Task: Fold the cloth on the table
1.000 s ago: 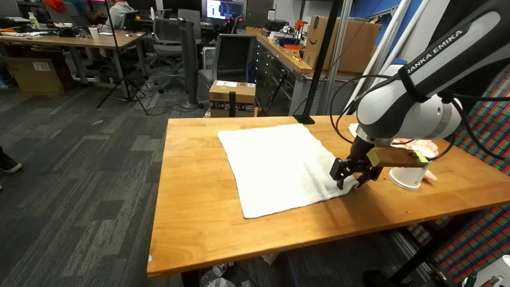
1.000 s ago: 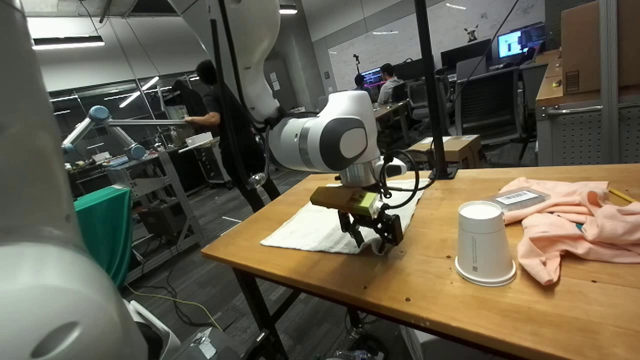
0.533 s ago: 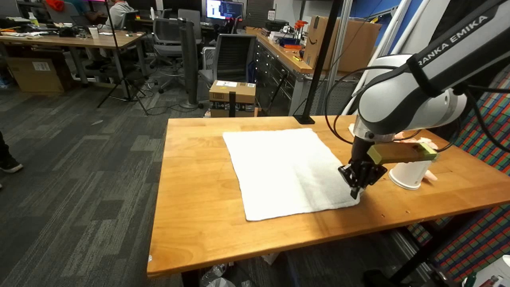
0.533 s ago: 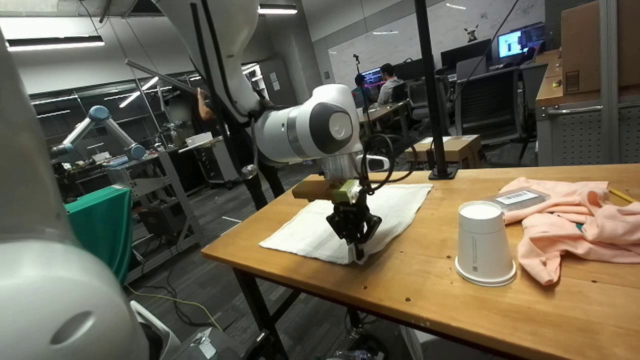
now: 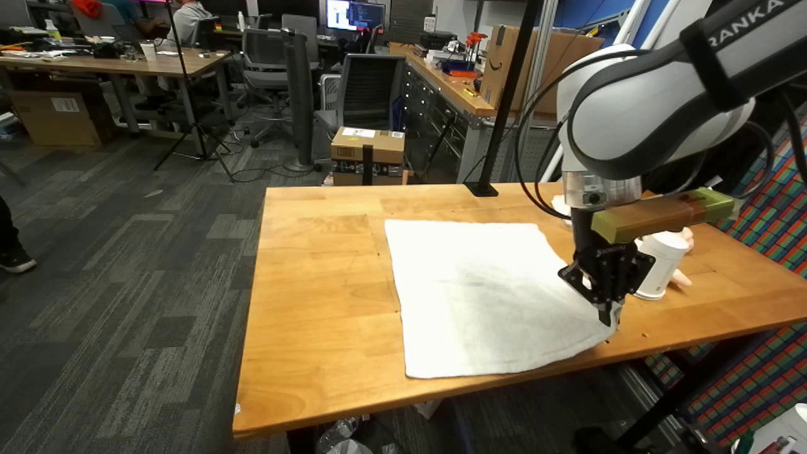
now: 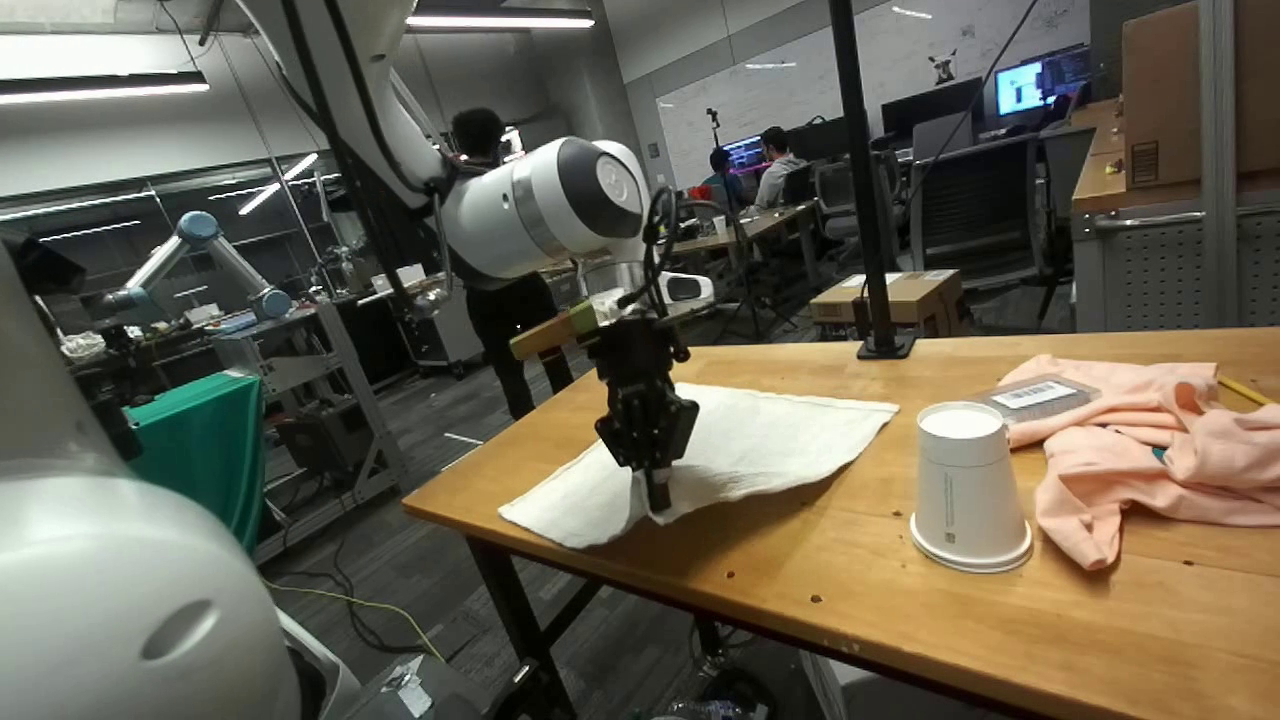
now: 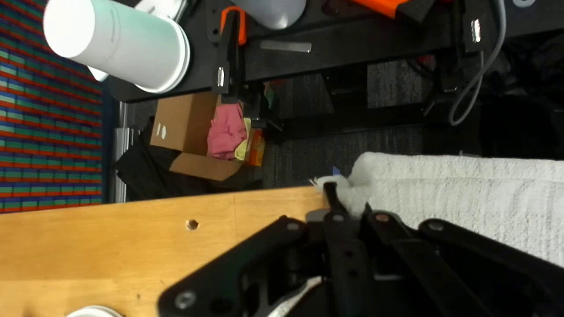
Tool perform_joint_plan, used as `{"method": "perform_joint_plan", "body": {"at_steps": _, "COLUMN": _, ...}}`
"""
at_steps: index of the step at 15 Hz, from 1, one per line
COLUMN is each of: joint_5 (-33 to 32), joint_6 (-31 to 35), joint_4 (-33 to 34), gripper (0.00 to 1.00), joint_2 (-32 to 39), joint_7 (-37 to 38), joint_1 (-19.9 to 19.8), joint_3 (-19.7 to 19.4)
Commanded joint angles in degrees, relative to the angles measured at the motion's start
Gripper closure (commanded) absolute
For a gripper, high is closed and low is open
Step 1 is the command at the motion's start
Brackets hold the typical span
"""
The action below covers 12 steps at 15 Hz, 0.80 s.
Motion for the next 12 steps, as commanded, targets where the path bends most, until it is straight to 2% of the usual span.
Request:
{"method": "perform_joint_plan", "body": {"at_steps": 1, "joint_5": 0.5, "joint_6": -11.0, "joint_4": 6.3, "gripper": 0.95, "joint_2": 0.1, "joint_7": 3.6, "joint_1": 2.4, "joint_3": 3.1}}
{"method": "perform_joint_plan", "body": {"at_steps": 5, "joint_5": -0.4, "joint_6": -17.8, "joint_4": 17.9, "gripper": 0.95, "joint_2": 5.2, "joint_7": 6.6, "joint_1": 5.6, "joint_3": 6.8}}
{"method": "perform_joint_plan", "body": {"at_steps": 8, "joint_5": -1.3, "joint_6": -17.4, "joint_4": 26.2, "gripper": 0.95, "joint_2": 10.7, "joint_7": 7.7, "joint_1": 7.6, "joint_3": 8.1}}
{"method": "perform_joint_plan", "body": {"at_steps": 12, "joint_5": -1.6, "joint_6": -16.3, "joint_4": 35.2, "gripper": 0.95, "joint_2": 17.9, "joint_7": 6.7, "joint_1": 9.6, "joint_3": 7.2}}
